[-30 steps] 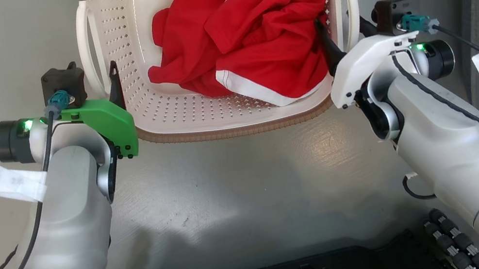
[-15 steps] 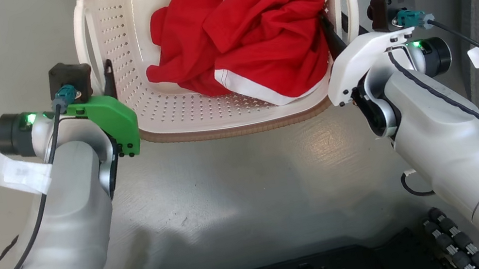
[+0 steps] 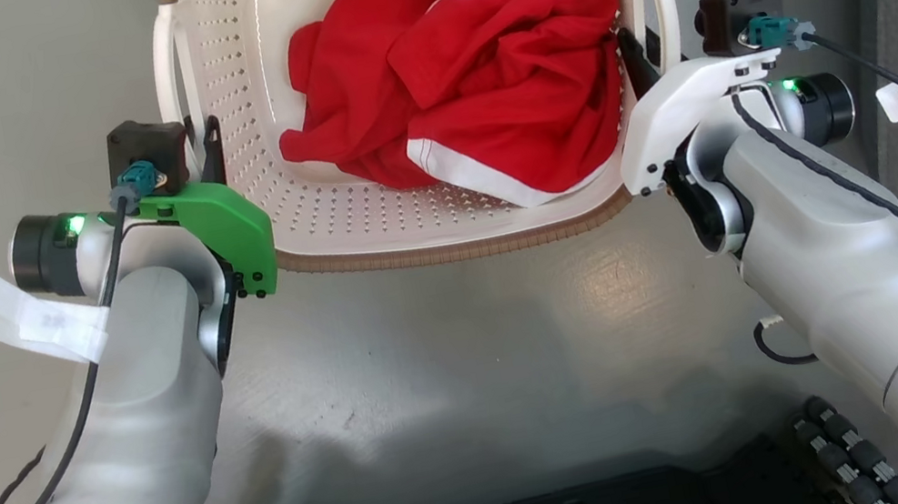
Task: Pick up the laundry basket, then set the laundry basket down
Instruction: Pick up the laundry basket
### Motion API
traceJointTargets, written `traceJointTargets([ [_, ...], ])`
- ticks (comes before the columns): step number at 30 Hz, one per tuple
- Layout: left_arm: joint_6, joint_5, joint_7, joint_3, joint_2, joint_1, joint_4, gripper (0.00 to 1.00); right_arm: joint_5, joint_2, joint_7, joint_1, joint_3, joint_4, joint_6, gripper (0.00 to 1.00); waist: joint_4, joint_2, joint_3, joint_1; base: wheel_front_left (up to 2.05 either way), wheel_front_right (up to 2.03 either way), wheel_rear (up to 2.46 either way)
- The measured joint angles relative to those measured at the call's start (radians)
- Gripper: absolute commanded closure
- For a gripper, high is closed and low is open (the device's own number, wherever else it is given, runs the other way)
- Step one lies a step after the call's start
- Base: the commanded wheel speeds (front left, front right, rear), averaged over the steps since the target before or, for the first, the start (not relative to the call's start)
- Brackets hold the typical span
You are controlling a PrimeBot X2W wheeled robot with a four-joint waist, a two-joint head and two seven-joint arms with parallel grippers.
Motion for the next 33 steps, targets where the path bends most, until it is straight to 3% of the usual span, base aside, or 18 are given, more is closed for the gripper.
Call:
traceJointTargets([
  [19,0.0,-0.112,0.0,-0.035,-0.016,0.108,0.041,1.0,0.035,0.021,-0.01,0.036,0.047,0.104,0.002,1.0,0.008,0.0,-0.172,0.0,0.0,0.0,0.0],
  [33,-0.026,-0.186,0.076,-0.078,-0.023,0.249,0.07,1.0,0.098,0.031,0.048,0.176,0.104,0.149,0.044,1.0,0.011,0.0,-0.362,0.0,0.0,0.0,0.0],
])
